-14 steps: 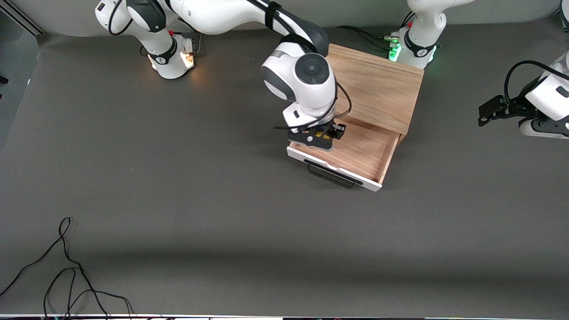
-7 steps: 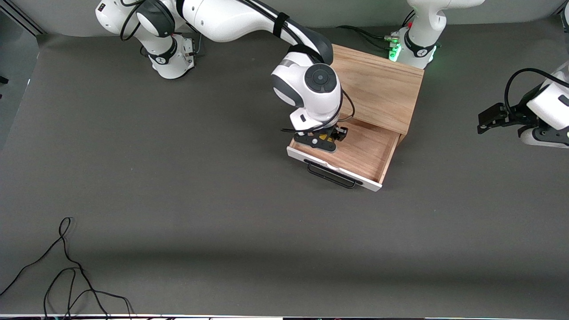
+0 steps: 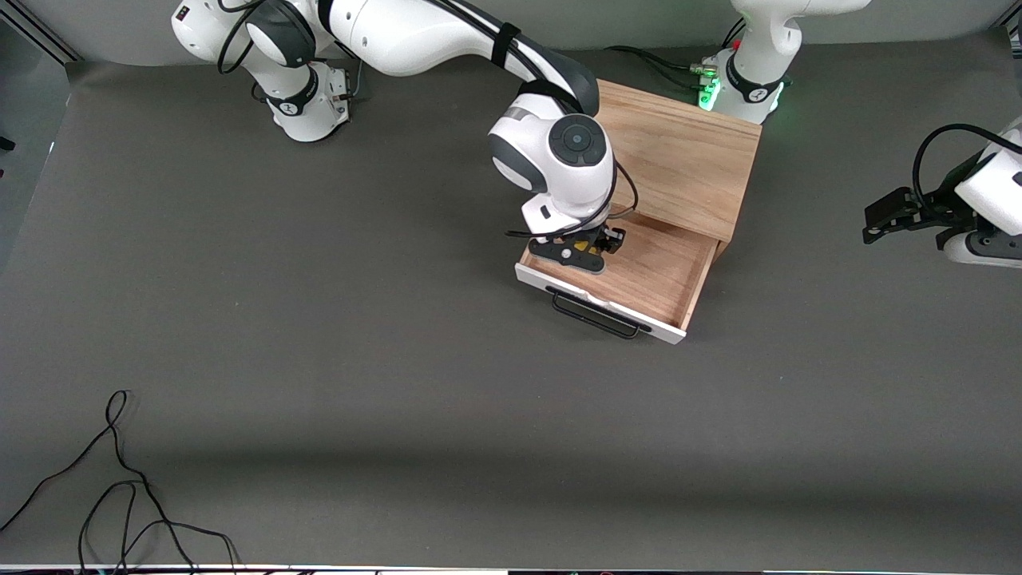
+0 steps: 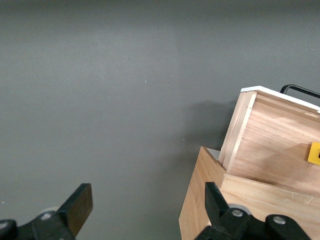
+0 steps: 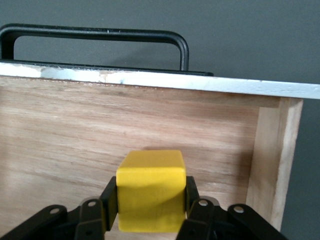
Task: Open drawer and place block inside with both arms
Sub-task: 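Lower the cube into the drawer and open the right gripper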
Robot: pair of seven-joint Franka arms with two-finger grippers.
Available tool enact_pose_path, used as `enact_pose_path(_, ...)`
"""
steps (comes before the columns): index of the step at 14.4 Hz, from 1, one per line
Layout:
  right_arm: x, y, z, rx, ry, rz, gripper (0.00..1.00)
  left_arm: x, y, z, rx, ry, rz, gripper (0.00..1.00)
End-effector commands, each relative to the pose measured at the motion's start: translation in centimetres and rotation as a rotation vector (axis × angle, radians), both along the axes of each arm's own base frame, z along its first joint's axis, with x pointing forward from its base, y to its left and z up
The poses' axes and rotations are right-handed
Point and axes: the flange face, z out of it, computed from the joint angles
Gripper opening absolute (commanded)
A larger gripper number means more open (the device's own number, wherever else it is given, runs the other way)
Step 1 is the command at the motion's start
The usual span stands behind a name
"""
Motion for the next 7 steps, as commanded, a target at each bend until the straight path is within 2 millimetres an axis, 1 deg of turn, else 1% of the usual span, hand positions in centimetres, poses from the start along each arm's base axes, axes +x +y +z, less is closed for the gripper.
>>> enact_pose_path(1,-0.1,0.5,0.4,0.003,-0.029,-0.025,0.89,0.2,-0.1,0.6,0.004,0.003,0.011,1.0)
enact_pose_path(2,0.1,0.5,0.5,0.003,-0.04,-0.024,1.0,0.1,-0.1,0.5,0.006,0.008,0.011,1.0)
enact_pose_path(4,0.2,0.5,0.7,0.001,-0.05,-0.02,1.0,0.0,0.0,0.5,0.006,0.013,0.011,1.0)
enact_pose_path(7,0.9,-0.2,2.6,0.01,-0.061,-0.025,1.0,-0.7,0.0,0.7,0.012,0.032,0.009,1.0)
